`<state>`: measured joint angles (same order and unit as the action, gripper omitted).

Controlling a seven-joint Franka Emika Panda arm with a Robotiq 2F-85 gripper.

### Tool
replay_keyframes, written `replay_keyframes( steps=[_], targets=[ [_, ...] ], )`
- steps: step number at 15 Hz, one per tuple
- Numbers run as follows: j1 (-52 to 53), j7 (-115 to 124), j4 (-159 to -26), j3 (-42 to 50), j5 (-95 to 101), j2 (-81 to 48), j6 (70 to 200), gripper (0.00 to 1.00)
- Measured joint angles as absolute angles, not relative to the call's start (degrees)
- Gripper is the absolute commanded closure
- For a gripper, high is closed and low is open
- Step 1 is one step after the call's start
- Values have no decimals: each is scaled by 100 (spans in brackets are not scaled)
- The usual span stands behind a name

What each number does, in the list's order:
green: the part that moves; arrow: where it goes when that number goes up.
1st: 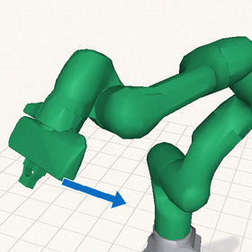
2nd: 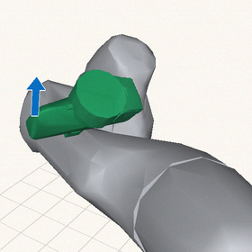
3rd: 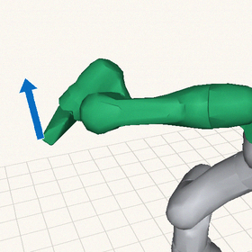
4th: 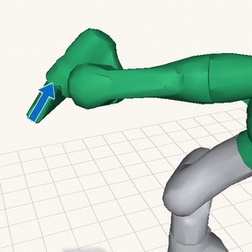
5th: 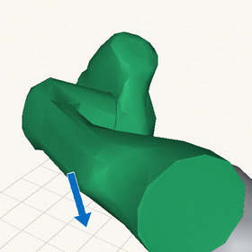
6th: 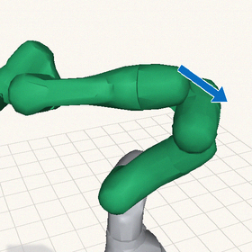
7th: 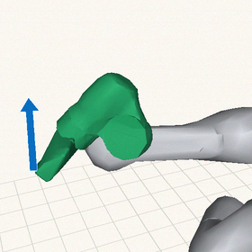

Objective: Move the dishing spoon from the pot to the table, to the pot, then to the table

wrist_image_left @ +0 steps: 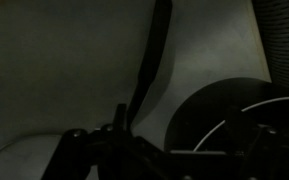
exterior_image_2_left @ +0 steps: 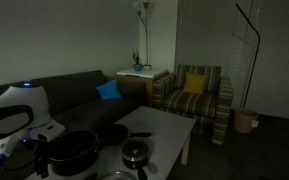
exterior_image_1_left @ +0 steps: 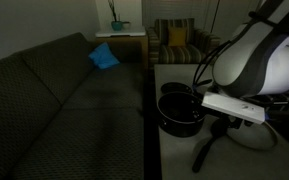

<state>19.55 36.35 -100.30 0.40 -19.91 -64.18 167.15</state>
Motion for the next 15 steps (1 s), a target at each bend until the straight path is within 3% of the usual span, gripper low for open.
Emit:
replay_keyframes(
  steps=[15],
  targets=[
    [1342,3146,-8919,-365,-1910,-7838,16209,0]
  ],
)
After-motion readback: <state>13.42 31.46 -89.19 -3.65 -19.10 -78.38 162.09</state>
